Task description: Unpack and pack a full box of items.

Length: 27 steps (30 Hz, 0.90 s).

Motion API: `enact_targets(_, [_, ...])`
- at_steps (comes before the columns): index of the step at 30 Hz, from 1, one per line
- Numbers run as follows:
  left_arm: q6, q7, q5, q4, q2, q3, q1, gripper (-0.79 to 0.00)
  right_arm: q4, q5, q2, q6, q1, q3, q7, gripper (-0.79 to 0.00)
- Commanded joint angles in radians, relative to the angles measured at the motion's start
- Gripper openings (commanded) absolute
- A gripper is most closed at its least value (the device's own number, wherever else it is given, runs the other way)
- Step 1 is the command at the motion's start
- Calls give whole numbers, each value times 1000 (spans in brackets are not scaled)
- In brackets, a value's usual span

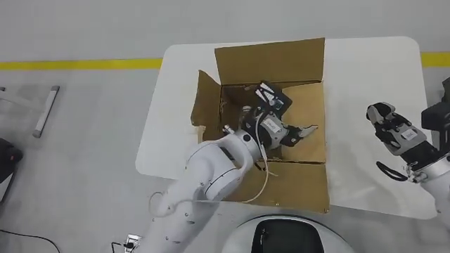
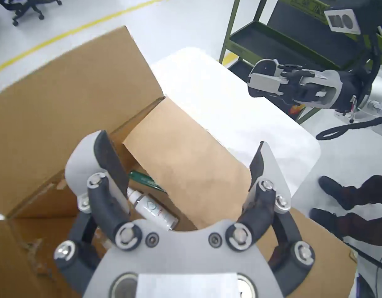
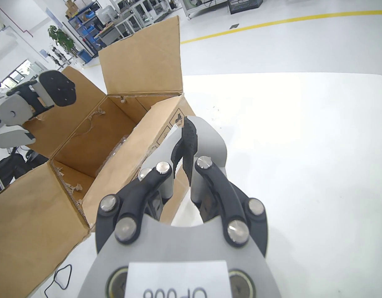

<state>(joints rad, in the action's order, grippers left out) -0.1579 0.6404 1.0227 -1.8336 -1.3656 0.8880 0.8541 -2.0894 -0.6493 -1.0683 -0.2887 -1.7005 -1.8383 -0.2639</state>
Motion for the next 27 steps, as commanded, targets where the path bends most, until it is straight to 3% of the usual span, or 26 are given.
enact_targets(1, [15,44,2,43,-5,-12,-16,0,6,16,-1,3,-5,-5,1,-785])
enact_targets(9, [78,7,-192,157,-22,5,10,0,14,22,-2,-19,-10,-3,-12,-785])
enact_targets(15, [85,25,-245,210,-29,0,11,0,28,22,-2,-35,5,20,-52,-785])
enact_targets(27, [87,41,-371,229,-47,-23,11,0,84,-27,-8,-20,51,141,-73,-785])
